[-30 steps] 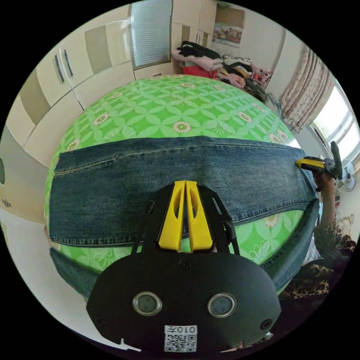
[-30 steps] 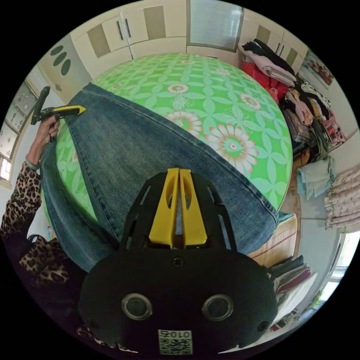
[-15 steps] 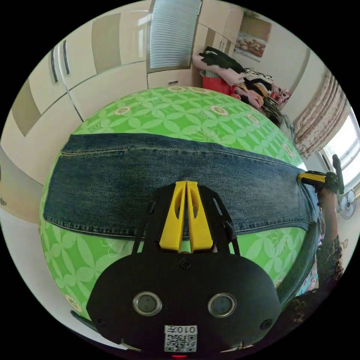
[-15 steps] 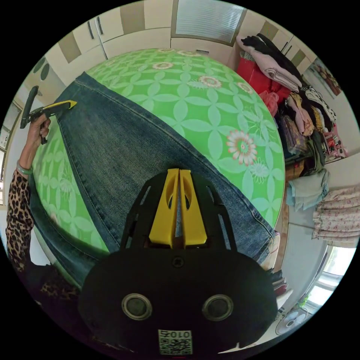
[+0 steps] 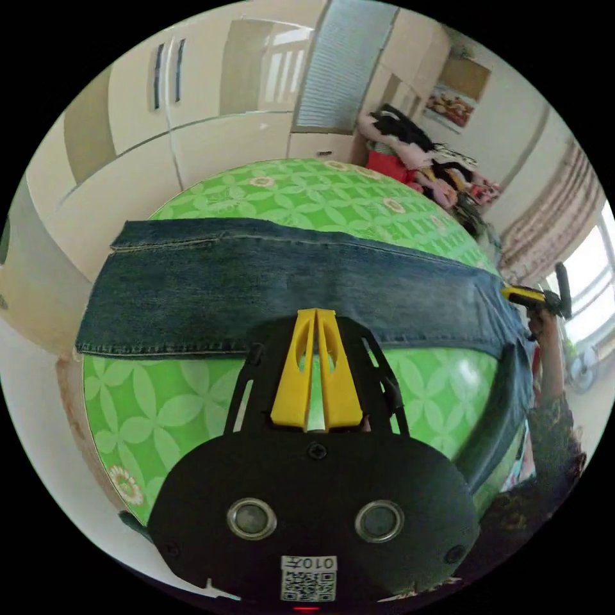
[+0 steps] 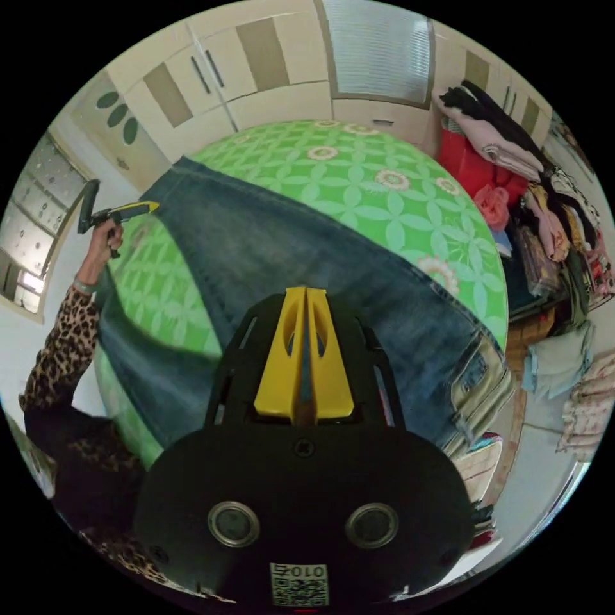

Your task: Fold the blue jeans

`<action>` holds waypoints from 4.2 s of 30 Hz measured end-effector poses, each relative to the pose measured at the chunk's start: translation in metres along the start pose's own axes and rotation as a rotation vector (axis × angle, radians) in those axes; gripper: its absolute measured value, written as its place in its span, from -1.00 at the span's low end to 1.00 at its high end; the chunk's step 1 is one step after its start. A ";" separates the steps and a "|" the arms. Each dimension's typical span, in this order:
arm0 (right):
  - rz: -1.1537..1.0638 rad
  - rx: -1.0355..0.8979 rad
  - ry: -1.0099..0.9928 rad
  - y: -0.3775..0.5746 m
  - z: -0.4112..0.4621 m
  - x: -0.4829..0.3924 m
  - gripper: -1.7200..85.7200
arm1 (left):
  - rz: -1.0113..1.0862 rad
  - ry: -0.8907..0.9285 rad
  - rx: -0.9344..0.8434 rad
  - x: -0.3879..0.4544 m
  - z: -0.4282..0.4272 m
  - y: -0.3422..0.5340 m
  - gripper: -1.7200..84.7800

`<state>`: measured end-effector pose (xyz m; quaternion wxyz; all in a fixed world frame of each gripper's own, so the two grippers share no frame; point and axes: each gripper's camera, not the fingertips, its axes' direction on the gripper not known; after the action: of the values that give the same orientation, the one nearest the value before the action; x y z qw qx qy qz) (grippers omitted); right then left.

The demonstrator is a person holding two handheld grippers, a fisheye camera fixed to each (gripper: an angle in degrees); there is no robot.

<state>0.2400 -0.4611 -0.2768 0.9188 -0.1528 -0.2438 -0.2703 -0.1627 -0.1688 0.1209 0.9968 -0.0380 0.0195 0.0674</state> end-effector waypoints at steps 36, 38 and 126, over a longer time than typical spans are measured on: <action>-0.823 0.957 0.052 0.292 -0.067 -0.462 -0.84 | 0.055 -0.367 1.091 0.183 -0.337 0.585 -0.83; -0.803 1.049 0.088 0.308 -0.073 -0.474 -0.85 | 0.108 -0.511 1.092 0.200 -0.338 0.587 -0.82; -0.944 -0.086 -0.600 -0.101 0.318 -0.756 -0.71 | -1.059 0.990 0.422 -0.386 -0.098 0.615 -0.93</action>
<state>-0.4897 -0.0921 -0.3982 0.5813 -0.1349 -0.5254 -0.6065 -0.6315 0.3801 -0.0046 0.7570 0.1237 0.4567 -0.4507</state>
